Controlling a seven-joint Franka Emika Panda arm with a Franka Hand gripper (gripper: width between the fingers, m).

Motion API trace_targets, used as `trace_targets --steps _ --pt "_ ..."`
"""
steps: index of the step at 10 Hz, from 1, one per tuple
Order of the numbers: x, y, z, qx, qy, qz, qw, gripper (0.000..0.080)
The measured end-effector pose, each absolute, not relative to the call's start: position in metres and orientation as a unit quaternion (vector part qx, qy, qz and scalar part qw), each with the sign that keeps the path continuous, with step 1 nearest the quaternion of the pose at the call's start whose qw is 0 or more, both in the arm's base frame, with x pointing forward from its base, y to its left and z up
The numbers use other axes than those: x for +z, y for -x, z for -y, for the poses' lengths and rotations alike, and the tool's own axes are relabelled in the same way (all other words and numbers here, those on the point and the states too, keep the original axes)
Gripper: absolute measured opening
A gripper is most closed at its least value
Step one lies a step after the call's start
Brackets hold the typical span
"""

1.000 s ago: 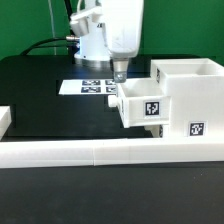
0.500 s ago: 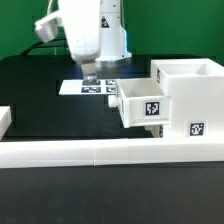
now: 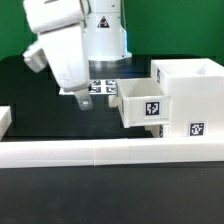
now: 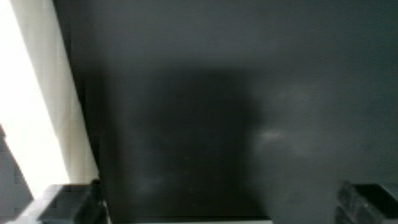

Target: Assemble drawer

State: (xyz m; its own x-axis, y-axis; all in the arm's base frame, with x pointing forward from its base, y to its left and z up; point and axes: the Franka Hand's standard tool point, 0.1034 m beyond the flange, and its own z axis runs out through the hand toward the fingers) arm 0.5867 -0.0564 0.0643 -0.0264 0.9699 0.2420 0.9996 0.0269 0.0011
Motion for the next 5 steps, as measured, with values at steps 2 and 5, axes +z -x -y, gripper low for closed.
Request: trace_targets --steps 2,5 --pt "0.064 -0.590 0.036 -0.087 0.702 0.700 0.093 0.0649" --pt "0.064 -0.590 0.009 -0.083 0.712 0.690 0.100 0.0649"
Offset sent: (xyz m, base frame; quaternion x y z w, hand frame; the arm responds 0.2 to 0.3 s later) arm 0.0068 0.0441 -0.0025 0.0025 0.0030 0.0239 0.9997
